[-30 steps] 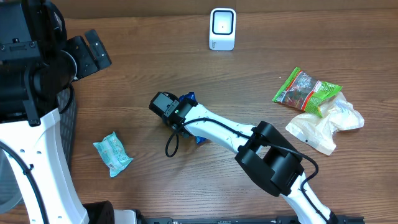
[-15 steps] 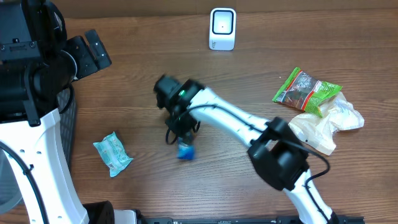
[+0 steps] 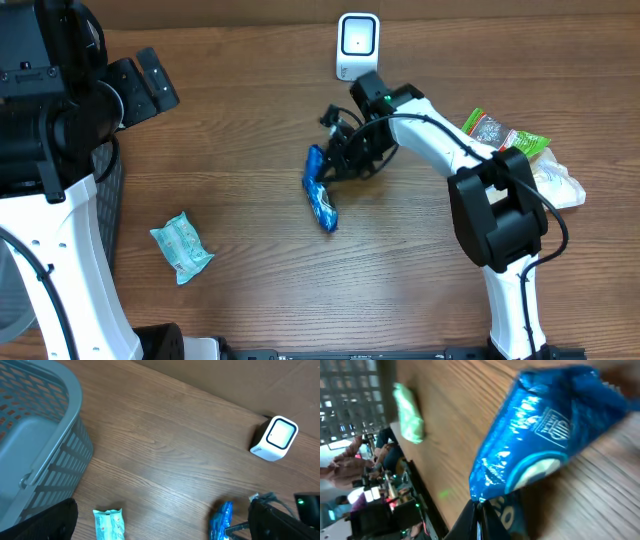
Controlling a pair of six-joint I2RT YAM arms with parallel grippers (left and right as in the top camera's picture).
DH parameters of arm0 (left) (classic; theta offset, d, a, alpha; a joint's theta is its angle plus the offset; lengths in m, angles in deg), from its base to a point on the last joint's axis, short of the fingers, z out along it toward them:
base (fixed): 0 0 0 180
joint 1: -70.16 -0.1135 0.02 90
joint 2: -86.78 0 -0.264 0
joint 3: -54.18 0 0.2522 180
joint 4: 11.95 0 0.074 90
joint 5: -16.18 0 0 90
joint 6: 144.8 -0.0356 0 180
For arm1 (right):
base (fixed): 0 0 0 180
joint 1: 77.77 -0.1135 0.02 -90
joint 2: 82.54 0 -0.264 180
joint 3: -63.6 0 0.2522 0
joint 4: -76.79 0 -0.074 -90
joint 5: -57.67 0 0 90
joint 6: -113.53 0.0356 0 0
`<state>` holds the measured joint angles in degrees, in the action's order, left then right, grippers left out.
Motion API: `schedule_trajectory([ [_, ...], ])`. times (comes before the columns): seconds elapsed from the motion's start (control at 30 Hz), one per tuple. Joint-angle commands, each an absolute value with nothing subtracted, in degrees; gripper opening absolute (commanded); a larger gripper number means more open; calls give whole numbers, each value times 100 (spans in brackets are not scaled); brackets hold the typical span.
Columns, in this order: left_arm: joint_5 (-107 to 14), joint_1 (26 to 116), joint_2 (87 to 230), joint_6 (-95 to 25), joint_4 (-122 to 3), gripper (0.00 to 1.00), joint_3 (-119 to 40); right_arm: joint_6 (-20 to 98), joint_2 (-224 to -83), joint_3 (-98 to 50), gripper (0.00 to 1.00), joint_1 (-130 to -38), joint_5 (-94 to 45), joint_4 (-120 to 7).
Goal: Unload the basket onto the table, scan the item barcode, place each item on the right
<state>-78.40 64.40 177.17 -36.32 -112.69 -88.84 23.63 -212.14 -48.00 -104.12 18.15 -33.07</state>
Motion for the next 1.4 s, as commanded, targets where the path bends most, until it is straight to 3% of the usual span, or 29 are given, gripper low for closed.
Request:
schedule_trajectory([
  [0.0, -7870, 6429, 17745, -3553, -11248, 100, -8897, 2380, -21310, -4617, 7, -10255, 1338, -3360],
  [0.07, -7870, 6429, 17745, -3551, -11248, 100, -8897, 2562, -21305, -4647, 23, -10196, 429, -3338],
  [0.17, -7870, 6429, 17745, -3551, -11248, 100, -8897, 2710, -21305, -4814, 59, -10060, -428, -3336],
  [0.2, -7870, 6429, 17745, -3553, -11248, 100, -8897, 2793, -21305, -4949, 66, -9997, -686, -3292],
  [0.37, -7870, 6429, 17745, -3553, -11248, 100, -8897, 2938, -21286, -5917, 73, -9881, -1595, -2577],
  [0.5, -7870, 6429, 17745, -3553, -11248, 100, -8897, 2887, -21141, -6746, 64, -10067, -1711, -1703],
  [0.7, -7870, 6429, 17745, -3553, -11248, 99, -8897, 2966, -21056, -6619, 36, -11107, -1999, -1043],
  [0.93, -7870, 6429, 17745, -3553, -11248, 100, -8897, 3526, -21058, -6007, 33, -12032, -3470, -1277],
  [1.0, -7870, 6429, 17745, -3553, -11248, 99, -8897, 3751, -21058, -5767, 41, -12174, -4045, -1415],
  [1.17, -7870, 6429, 17745, -3553, -11248, 100, -8897, 3867, -21058, -5511, 37, -12196, -4133, -1528],
  [1.33, -7870, 6429, 17745, -3553, -11248, 100, -8897, 4013, -21058, -5511, 6, -12196, -4130, -1537],
  [1.37, -7870, 6429, 17745, -3553, -11248, 100, -8897, 4011, -21058, -5511, 4, -12196, -4130, -1548],
])
